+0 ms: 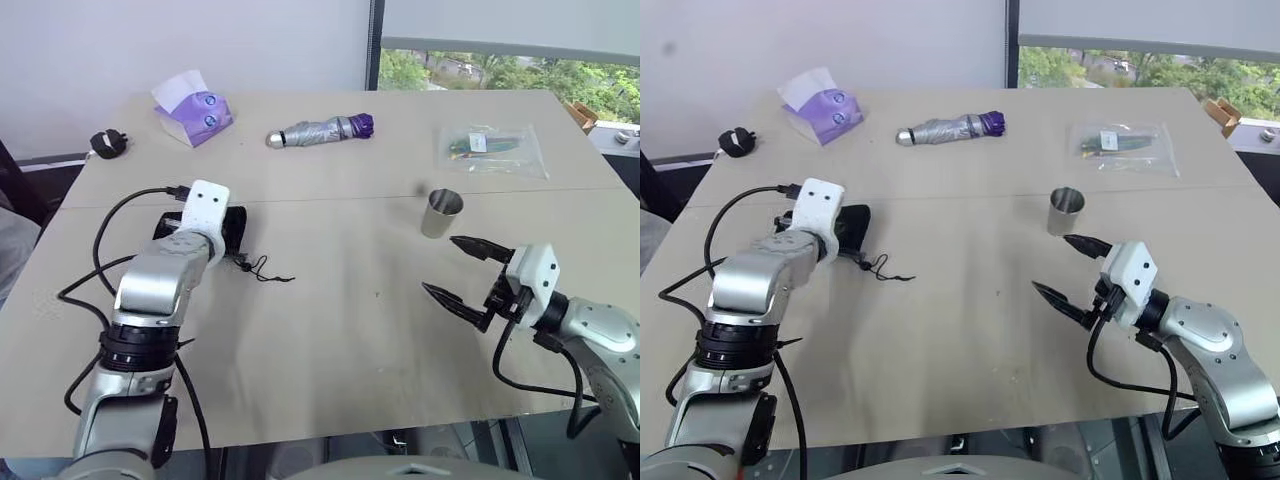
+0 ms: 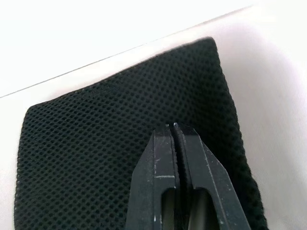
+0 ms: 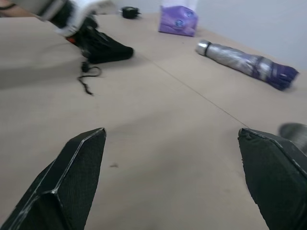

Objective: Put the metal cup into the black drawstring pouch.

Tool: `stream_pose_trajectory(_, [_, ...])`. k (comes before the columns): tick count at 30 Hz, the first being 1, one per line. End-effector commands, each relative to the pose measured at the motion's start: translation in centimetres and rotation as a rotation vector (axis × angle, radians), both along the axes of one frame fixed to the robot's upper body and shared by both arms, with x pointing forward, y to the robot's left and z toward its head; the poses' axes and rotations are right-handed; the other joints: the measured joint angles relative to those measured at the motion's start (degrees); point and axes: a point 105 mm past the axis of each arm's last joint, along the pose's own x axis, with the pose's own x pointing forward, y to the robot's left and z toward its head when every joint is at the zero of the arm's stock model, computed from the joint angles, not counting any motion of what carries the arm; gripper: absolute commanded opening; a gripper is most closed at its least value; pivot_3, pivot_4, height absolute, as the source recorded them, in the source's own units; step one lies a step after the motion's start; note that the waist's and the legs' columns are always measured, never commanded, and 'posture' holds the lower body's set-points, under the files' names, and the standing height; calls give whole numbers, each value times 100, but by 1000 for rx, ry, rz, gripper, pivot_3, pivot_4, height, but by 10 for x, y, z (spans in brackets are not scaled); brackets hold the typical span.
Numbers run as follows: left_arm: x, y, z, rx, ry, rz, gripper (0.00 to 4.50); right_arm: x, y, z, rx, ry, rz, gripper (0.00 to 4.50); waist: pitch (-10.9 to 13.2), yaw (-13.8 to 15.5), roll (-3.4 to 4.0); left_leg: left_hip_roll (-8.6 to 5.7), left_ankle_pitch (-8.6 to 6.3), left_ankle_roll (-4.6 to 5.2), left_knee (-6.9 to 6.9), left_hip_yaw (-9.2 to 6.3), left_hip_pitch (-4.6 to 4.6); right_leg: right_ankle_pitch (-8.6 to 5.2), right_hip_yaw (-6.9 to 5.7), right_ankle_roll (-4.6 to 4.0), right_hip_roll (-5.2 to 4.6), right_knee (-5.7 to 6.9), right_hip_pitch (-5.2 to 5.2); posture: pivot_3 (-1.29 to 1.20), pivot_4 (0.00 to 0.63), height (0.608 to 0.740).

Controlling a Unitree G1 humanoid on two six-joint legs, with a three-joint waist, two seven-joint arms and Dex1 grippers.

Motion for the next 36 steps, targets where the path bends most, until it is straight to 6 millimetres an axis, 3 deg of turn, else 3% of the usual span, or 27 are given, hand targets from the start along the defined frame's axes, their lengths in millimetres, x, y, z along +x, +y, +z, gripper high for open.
stream_pose_trajectory(1, [-4,-13,24,-407,-71,-178,79,10,-8,26,-4,-74,-91,4500,0,-2,1,0,0,0,0,0,-2,0,-2,0,0,1,-2,0,150,740])
stream_pose_trajectory(3, [-13,-30,41,-687,-96,-341,79,12,-7,29,-7,-20,-88,4500,1,-5,1,0,0,0,4,1,-3,0,-3,0,-2,3,-4,0,150,740])
stream_pose_trajectory(4, [-19,-32,46,-748,-87,-382,79,13,-7,31,-35,1,-87,4500,1,-3,1,0,0,0,5,2,-3,0,-3,0,-2,4,-4,0,150,740])
stream_pose_trajectory(7, [-24,-26,53,-727,-90,-369,79,28,-13,44,-102,35,-149,4500,4,-3,-1,-2,0,0,7,-4,-6,0,-10,0,-2,4,-4,0,150,740])
stream_pose_trajectory(10, [-27,-32,59,-707,-102,-403,79,47,-20,59,-126,63,-182,4500,6,-9,-2,-4,0,1,8,-1,-1,1,-3,0,-1,5,0,0,150,740])
stream_pose_trajectory(13, [-21,-18,53,-425,-159,-333,79,62,-21,74,-129,60,-172,4500,7,-7,-3,-4,0,0,6,-1,-2,1,0,-1,1,3,-1,0,150,740])
stream_pose_trajectory(15, [-19,-13,46,-236,-152,-307,621,53,-7,85,-84,48,-46,4500,7,-1,-4,-3,0,0,-4,-1,-4,0,3,-2,1,-3,-3,0,150,740])
stream_pose_trajectory(18, [-11,-15,55,-52,-264,-174,1659,11,17,96,-7,-72,249,4500,6,45,-5,-1,0,0,-10,-18,-22,10,4,14,-1,-15,-8,0,150,740])
stream_pose_trajectory(19, [-11,-20,54,9,-250,-152,2021,2,19,92,-24,-79,301,4500,7,65,-5,-2,0,0,0,-44,-81,17,-12,23,-4,-26,-43,0,150,740])
stream_pose_trajectory(23, [-12,-35,39,126,-188,-48,2021,-3,21,81,-48,-83,314,4500,7,43,-5,-8,-4,6,10,-48,-98,29,-17,45,-9,-44,-40,0,150,740])
stream_pose_trajectory(29, [-5,-30,21,250,-151,71,2021,-7,24,76,-59,-74,331,4500,8,-12,-5,-5,-6,13,12,-15,-74,39,-6,59,1,-43,-38,0,150,740])
stream_pose_trajectory(36, [-10,-22,13,297,-127,136,2021,-9,24,74,-61,-59,335,4500,7,1,-5,-4,-5,11,14,-20,-64,38,-6,58,8,-17,-39,0,150,740])
